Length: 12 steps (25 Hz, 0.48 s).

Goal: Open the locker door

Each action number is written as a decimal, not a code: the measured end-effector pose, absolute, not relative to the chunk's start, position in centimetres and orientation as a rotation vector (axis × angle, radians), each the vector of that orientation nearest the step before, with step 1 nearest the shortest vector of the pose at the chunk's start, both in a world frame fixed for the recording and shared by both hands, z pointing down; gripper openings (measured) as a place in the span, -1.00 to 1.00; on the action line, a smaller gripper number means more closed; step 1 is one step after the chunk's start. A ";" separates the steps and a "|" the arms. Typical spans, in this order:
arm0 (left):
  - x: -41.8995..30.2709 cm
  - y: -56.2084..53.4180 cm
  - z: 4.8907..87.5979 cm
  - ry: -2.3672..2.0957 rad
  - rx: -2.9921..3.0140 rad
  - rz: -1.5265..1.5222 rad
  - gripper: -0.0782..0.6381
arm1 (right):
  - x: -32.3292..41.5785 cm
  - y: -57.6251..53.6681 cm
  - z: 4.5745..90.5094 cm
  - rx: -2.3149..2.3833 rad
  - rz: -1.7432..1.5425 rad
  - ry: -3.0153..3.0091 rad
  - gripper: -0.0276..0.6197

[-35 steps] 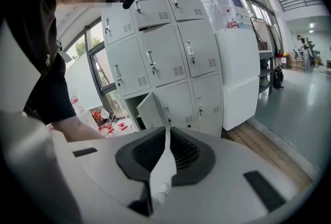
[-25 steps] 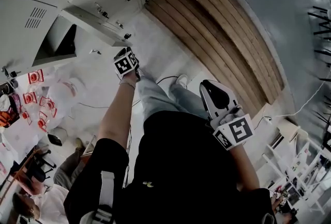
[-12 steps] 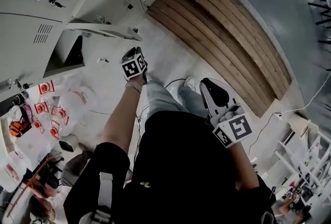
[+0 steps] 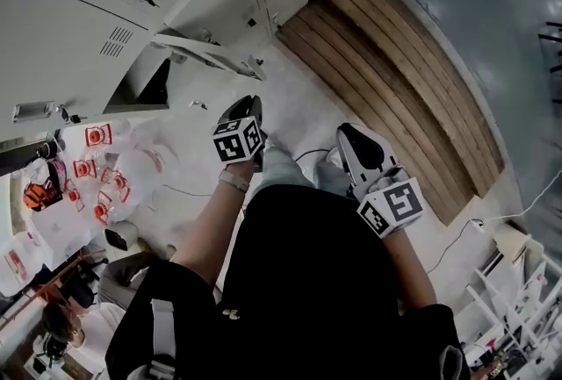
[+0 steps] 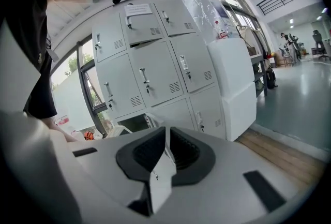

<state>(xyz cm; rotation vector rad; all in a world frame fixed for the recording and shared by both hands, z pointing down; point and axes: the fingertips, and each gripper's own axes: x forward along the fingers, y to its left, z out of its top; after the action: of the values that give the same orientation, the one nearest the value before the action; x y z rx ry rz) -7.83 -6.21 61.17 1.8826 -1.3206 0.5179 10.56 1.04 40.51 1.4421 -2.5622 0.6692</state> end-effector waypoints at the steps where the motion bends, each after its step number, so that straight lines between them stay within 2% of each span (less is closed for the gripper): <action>1: -7.7 -5.9 59.6 -1.316 1.909 0.504 -0.56 | 10.2 0.8 40.3 1.427 0.662 -2.578 -0.78; 12: -4.4 -2.9 43.1 -1.178 2.284 0.330 -0.66 | 6.5 -2.2 36.9 1.278 0.561 -2.743 -0.78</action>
<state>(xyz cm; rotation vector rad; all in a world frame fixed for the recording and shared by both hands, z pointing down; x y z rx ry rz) -4.39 -2.92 43.10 2.2844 -1.1777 0.3300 6.46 -2.17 36.94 1.2780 -2.7431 0.5613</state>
